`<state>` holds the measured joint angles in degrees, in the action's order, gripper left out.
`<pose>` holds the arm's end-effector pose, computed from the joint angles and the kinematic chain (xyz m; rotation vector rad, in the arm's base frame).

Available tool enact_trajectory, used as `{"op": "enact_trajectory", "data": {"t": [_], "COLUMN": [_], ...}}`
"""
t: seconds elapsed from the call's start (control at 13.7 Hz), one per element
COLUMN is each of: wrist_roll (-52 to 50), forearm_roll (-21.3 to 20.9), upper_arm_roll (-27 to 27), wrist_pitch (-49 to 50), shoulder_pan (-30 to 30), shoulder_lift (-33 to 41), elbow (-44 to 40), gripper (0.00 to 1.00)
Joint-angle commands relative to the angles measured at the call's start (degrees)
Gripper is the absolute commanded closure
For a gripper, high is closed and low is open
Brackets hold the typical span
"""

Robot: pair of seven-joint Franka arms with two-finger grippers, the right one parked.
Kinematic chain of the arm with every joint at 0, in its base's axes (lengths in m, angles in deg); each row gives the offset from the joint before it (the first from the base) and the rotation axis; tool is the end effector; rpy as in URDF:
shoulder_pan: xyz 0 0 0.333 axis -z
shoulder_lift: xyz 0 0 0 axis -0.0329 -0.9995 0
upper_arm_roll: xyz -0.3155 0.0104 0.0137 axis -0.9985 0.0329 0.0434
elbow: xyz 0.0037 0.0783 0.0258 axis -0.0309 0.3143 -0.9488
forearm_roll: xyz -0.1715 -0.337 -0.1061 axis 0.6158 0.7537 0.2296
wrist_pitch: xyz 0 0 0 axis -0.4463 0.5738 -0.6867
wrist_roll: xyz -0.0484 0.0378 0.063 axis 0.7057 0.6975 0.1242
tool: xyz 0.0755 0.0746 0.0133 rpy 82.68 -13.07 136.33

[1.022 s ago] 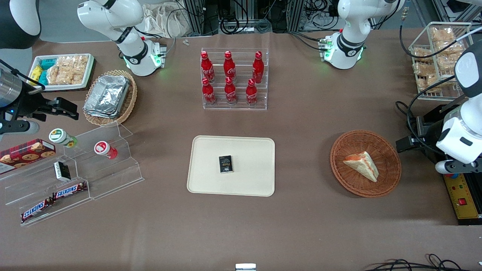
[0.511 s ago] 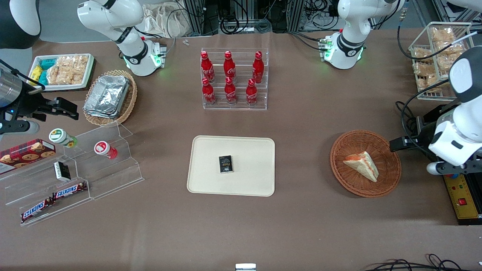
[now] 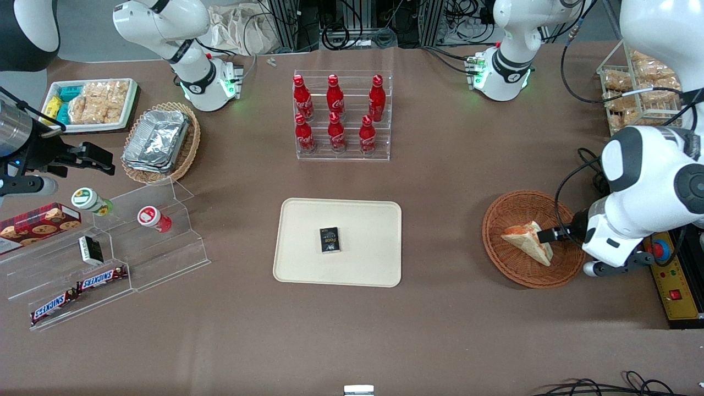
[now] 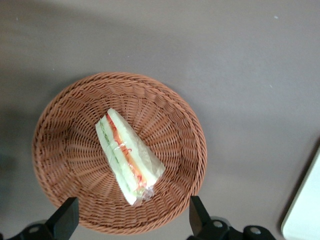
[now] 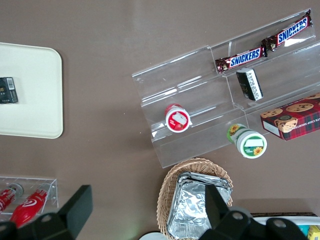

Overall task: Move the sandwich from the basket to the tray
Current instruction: 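Lower the open left gripper around the sandwich and close it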

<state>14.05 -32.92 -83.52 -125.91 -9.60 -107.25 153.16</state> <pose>0.6463 -0.0336 0.3884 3.0587 0.4100 -0.0341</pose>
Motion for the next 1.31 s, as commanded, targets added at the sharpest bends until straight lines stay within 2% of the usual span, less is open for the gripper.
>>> {"op": "enact_trajectory", "data": {"t": [0.0,0.15,0.36,1.24], "wrist_roll": [-10.1,-16.1,-19.6,-20.7], "forearm_roll": [-0.5,-0.6,-0.7,-2.8], "upper_arm_roll": [-0.4,-0.4,-0.3,0.8], "wrist_pitch": [-4.2,-6.6,-6.8,-11.7], "shoulder_pan": [-0.4,-0.1,-0.2,-0.5], "shoulder_lift": [-1.8,-4.9,-8.3,-10.8], "elbow": [1.5,1.5,1.7,6.0], "gripper": [0.01,0.01,0.01,0.02]}}
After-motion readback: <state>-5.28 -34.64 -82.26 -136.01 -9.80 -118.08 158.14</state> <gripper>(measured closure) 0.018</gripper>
